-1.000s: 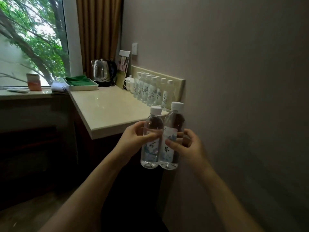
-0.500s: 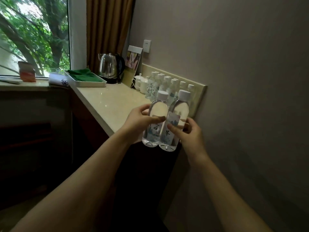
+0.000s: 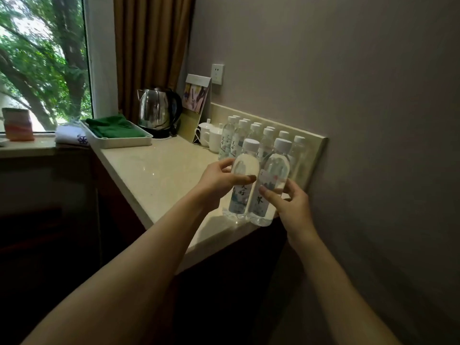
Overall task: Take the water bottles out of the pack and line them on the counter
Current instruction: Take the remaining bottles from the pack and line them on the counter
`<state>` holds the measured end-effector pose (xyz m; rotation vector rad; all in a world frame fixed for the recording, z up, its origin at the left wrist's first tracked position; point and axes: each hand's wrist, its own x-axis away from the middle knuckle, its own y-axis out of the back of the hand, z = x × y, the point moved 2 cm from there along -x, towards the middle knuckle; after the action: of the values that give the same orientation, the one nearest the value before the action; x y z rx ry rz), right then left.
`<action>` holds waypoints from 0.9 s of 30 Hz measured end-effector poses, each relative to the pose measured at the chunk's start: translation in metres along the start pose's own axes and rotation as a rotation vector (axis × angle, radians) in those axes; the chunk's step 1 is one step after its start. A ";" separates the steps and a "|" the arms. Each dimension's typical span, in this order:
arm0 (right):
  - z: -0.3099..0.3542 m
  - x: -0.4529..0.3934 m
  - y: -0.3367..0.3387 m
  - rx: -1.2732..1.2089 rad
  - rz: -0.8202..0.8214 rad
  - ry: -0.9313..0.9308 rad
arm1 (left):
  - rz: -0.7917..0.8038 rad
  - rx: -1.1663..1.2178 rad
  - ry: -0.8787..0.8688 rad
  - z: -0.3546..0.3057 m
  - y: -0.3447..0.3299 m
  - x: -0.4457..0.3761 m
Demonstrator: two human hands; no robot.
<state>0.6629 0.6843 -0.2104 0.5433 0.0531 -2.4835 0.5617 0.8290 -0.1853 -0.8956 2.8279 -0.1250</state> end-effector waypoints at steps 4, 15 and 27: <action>-0.019 -0.040 -0.010 0.017 -0.027 -0.023 | 0.039 -0.029 -0.012 0.003 0.009 -0.048; -0.067 -0.107 -0.035 0.218 -0.178 -0.078 | 0.157 -0.087 -0.052 0.021 0.031 -0.147; -0.065 -0.121 -0.067 0.504 -0.437 -0.237 | 0.369 -0.528 -0.299 0.048 0.045 -0.207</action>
<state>0.7390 0.8157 -0.2285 0.4680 -0.6244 -2.9834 0.7114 0.9838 -0.2098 -0.3990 2.7080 0.7631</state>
